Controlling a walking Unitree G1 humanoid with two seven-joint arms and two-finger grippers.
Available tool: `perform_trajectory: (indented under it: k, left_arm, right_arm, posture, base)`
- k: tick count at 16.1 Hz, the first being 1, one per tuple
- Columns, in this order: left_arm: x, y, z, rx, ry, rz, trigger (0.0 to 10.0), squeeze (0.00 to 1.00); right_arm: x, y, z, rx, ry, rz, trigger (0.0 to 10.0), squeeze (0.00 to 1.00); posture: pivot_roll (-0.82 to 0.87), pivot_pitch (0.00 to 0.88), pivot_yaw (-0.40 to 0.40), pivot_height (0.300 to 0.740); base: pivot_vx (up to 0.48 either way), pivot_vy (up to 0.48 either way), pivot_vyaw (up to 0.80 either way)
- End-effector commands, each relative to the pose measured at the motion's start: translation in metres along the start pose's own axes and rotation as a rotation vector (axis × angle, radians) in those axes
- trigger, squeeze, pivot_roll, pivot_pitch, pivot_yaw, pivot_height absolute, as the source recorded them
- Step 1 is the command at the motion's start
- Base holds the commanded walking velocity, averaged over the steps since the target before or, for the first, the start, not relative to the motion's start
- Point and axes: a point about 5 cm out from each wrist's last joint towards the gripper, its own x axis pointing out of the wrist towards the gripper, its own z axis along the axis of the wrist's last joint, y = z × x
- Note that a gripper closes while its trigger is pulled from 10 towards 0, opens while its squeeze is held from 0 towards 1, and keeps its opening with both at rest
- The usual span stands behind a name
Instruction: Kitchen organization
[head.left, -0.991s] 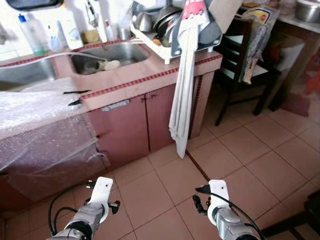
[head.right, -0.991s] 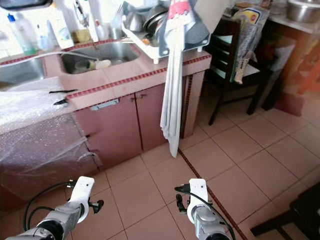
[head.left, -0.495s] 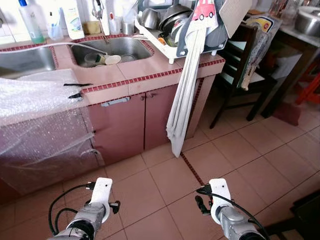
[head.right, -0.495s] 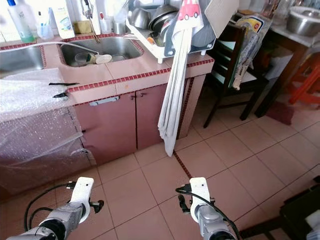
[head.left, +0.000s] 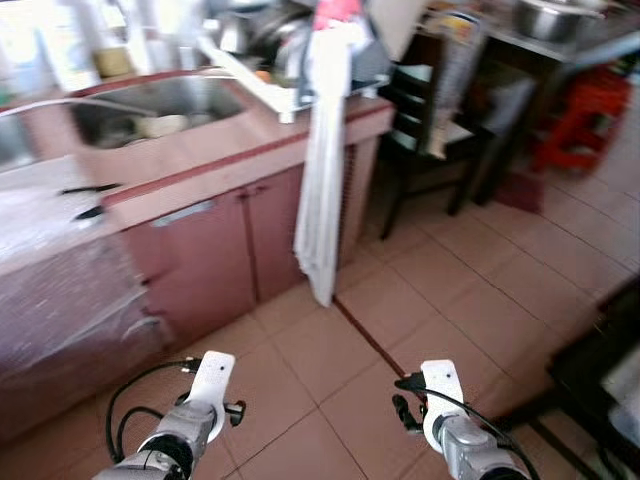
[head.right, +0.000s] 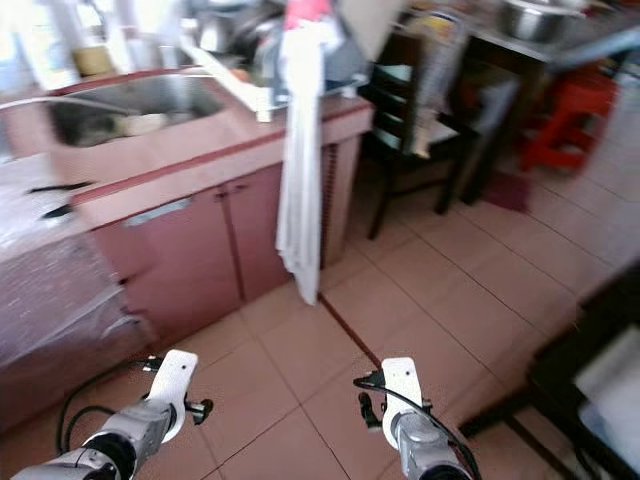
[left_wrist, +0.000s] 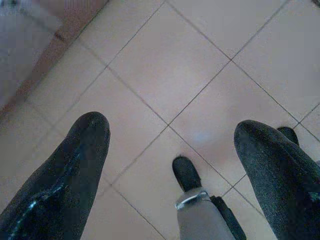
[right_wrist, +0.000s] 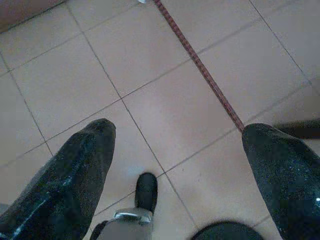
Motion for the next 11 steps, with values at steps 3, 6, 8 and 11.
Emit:
perform_trajectory:
  k: [3, 6, 8, 11]
  left_arm:
    - [0.000, 0.001, 0.007, 0.037, -0.019, 0.011, 10.0, 0.00]
    - [0.000, 0.001, 0.004, 0.042, -0.007, 0.011, 10.0, 0.00]
    - [0.000, 0.004, -0.009, 0.103, 0.064, 0.046, 10.0, 0.00]
    - [-0.001, 0.006, -0.022, 0.095, 0.106, 0.058, 10.0, 0.00]
  right_arm:
    - [-0.001, -0.002, -0.005, 0.037, 0.007, -0.027, 10.0, 0.00]
    - [-0.001, -0.003, -0.003, 0.045, 0.000, -0.031, 10.0, 0.00]
    - [-0.001, -0.004, -0.004, 0.050, 0.001, -0.036, 10.0, 0.00]
    - [-0.002, -0.003, -0.010, 0.059, 0.015, -0.040, 10.0, 0.00]
  posture:
    - [-0.13, 0.000, 0.032, 0.740]
    - [-0.14, 0.000, 0.039, 0.740]
    - [-0.13, 0.000, 0.045, 0.740]
    - [-0.12, 0.000, 0.055, 0.740]
  base:
    - [0.000, 0.000, -0.80]
    - [0.000, 0.000, -0.80]
    - [0.000, 0.000, -0.80]
    - [0.000, 0.000, -0.80]
